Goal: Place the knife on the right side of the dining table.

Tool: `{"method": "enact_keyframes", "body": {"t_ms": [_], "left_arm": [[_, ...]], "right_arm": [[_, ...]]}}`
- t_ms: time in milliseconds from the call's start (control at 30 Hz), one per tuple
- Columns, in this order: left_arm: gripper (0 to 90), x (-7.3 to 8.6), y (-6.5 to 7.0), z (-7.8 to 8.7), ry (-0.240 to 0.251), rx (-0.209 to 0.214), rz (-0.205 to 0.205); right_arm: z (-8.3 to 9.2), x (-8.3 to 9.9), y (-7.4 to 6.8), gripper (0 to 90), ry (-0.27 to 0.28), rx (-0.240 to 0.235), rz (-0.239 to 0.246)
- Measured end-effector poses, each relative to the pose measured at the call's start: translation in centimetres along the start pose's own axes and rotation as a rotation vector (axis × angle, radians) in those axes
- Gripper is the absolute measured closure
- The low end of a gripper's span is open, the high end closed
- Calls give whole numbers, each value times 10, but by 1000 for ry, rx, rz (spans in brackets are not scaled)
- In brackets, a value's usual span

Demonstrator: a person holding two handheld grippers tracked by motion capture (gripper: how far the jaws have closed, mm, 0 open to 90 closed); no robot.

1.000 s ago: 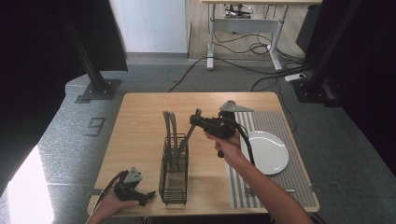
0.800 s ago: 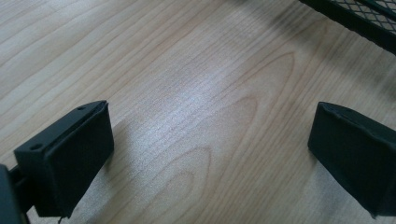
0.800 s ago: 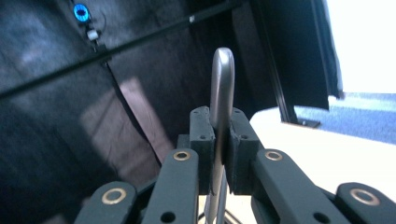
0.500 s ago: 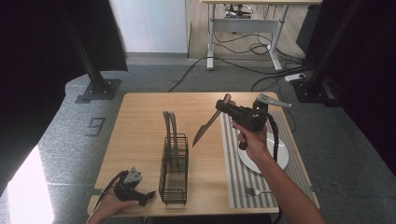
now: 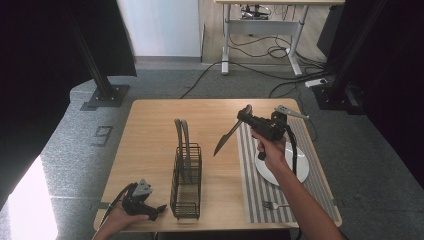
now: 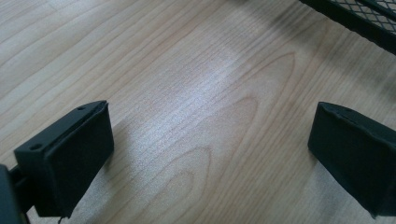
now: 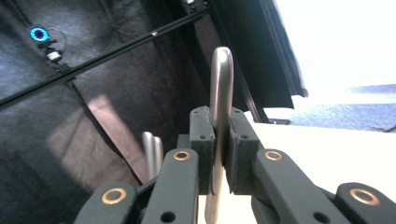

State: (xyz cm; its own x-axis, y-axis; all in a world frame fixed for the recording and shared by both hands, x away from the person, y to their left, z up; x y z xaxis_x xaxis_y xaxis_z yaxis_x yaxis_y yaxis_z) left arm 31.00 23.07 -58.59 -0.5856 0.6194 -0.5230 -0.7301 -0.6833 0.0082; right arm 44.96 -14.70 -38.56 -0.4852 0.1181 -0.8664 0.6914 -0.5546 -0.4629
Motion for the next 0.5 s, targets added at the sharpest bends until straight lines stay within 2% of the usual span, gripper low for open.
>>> {"method": "enact_keyframes", "body": {"t_ms": [200, 500], "left_arm": [[0, 0, 0, 0, 0, 0, 1], [0, 0, 0, 0, 0, 0, 1]], "right_arm": [[-5, 10, 17, 829, -23, 48, -18], [-10, 17, 33, 828, -44, 102, -27]]}}
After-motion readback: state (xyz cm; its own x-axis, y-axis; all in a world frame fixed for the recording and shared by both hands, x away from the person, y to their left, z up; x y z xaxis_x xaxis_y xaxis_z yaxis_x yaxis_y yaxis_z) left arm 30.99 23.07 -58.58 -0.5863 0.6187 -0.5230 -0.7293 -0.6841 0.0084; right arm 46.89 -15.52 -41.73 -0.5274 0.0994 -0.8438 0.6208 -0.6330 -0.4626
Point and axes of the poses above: each handheld gripper's, and its own axes: z roughly backward along the jaws, x roughly out of its underside, y roughly to its right, the point moved 5 cm from there along -z, roughly forward along the jaws, and after that the axes turned 10 degrees about -y, right-handed, at the moved point
